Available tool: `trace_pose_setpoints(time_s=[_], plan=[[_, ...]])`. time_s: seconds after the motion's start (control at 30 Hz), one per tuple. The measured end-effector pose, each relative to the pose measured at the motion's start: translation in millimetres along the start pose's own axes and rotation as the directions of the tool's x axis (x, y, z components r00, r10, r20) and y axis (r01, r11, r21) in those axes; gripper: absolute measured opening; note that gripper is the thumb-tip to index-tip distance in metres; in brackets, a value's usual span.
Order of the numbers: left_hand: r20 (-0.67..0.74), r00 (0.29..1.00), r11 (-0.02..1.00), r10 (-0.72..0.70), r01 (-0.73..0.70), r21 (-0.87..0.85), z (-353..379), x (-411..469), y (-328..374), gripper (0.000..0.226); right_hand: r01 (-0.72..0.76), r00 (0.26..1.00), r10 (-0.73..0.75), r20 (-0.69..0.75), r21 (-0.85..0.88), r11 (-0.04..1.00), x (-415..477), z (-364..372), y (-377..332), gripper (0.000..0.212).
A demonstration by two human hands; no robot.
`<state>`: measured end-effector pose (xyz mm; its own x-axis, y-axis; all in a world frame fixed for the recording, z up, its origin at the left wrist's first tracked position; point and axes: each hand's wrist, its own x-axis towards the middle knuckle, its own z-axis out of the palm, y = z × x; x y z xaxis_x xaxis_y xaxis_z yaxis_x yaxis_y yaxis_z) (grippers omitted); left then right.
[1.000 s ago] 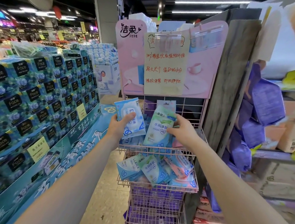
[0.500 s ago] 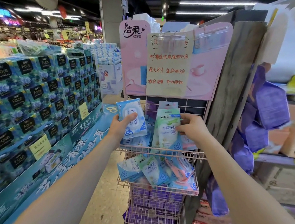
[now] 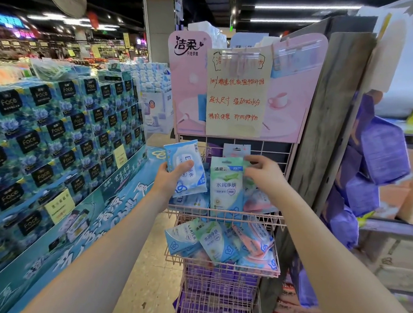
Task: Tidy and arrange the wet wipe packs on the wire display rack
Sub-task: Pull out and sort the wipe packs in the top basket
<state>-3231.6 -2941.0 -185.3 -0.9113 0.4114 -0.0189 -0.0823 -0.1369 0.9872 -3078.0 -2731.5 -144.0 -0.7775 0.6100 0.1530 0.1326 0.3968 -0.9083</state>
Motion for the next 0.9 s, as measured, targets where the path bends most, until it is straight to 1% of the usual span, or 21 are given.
trace_pose_setpoints(time_s=[0.03,0.07,0.1,0.13,0.2,0.23,0.3,0.37,0.4,0.43,0.47,0.5,0.53,0.57,0.63,0.7,0.73,0.77,0.8,0.83,0.9], plan=[[0.001,1.0,1.0,-0.001,0.001,-0.001,0.8,-2.0,1.4,0.073,-0.02,0.996,0.027,-0.09,0.077,0.997,5.5,-2.6,-2.2,0.038],[0.002,1.0,1.0,-0.001,0.001,-0.001,1.5,-3.6,2.9,0.083,-0.035,0.984,0.054,-0.17,0.111,0.993,11.7,-4.4,-3.7,0.035],[0.002,1.0,1.0,-0.007,0.007,0.002,1.6,-5.1,4.5,0.091,-0.054,0.974,0.075,-0.212,0.105,0.993,18.2,-5.1,-3.9,0.033],[0.003,1.0,1.0,-0.005,0.005,0.001,1.1,-4.3,4.5,0.096,-0.077,0.972,0.09,-0.215,0.067,0.995,24.7,-4.4,-3.5,0.035],[0.007,1.0,1.0,-0.012,0.012,0.003,0.1,-4.0,5.2,0.1,-0.119,0.979,0.105,-0.174,-0.071,0.99,34.6,0.7,-1.9,0.039],[0.013,1.0,1.0,-0.016,0.015,0.007,0.4,-5.1,5.9,0.099,-0.138,0.982,0.118,-0.149,-0.127,0.982,37.6,4.8,-1.3,0.039],[0.018,1.0,1.0,-0.021,0.02,0.016,1.5,-6.4,5.9,0.09,-0.16,0.982,0.138,-0.132,-0.172,0.972,42.1,12.4,2.1,0.034],[0.013,1.0,1.0,-0.02,0.02,0.011,1.4,-5.5,4.1,0.072,-0.146,0.98,0.125,-0.153,-0.136,0.98,45.5,18.5,6.1,0.016],[0.012,1.0,1.0,-0.015,0.015,0.01,0.8,-4.2,3.0,0.069,-0.14,0.979,0.125,-0.161,-0.081,0.987,46.3,20.3,7.9,0.006],[0.014,1.0,1.0,-0.013,0.013,0.006,0.8,-5.1,3.6,0.075,-0.123,0.98,0.118,-0.163,-0.02,0.992,45.4,22.1,8.2,0.002],[0.021,1.0,1.0,-0.01,0.01,0.006,0.5,-4.5,3.4,0.085,-0.103,0.98,0.104,-0.168,0.013,0.995,44.8,22.7,8.3,0.005],[0.025,1.0,1.0,-0.01,0.01,0.008,0.4,-4.7,4.1,0.093,-0.066,0.981,0.068,-0.181,0.02,0.998,44.5,21.7,8.7,0.005],[0.025,1.0,1.0,-0.008,0.008,0.01,0.2,-4.4,3.6,0.097,-0.026,0.98,0.029,-0.197,0.019,0.999,41.1,18.9,7.4,0.004],[0.023,1.0,1.0,-0.006,0.005,0.014,0.0,-4.6,4.2,0.097,0.024,0.975,-0.018,-0.223,0.026,0.999,39.0,15.4,6.4,0.003],[0.024,1.0,1.0,-0.005,0.004,0.018,-0.7,-2.7,3.7,0.094,0.118,0.955,-0.085,-0.286,0.1,0.988,30.2,3.4,2.2,0.012],[0.021,1.0,1.0,-0.003,0.003,0.013,-0.9,-1.8,3.7,0.093,0.175,0.935,-0.094,-0.341,0.215,0.961,23.0,-13.8,-3.0,0.023],[0.025,1.0,1.0,-0.001,0.001,0.007,-0.9,-0.4,2.7,0.093,0.189,0.928,-0.091,-0.362,0.246,0.951,20.9,-22.6,-5.9,0.026],[0.028,1.0,1.0,-0.006,0.006,0.001,-0.3,-1.4,3.6,0.091,0.188,0.927,-0.078,-0.367,0.273,0.943,20.0,-30.5,-8.4,0.028],[0.029,1.0,1.0,-0.009,0.009,0.001,1.4,-3.3,5.0,0.085,0.169,0.933,-0.052,-0.356,0.304,0.938,21.7,-36.0,-9.2,0.029],[0.03,1.0,1.0,-0.005,0.005,0.005,3.0,-4.6,6.0,0.072,0.142,0.943,-0.02,-0.334,0.344,0.928,21.9,-39.0,-11.1,0.029],[0.029,1.0,1.0,0.0,0.0,0.01,4.6,-3.2,4.5,0.039,0.075,0.965,0.032,-0.259,0.393,0.917,20.4,-37.1,-12.0,0.026]])
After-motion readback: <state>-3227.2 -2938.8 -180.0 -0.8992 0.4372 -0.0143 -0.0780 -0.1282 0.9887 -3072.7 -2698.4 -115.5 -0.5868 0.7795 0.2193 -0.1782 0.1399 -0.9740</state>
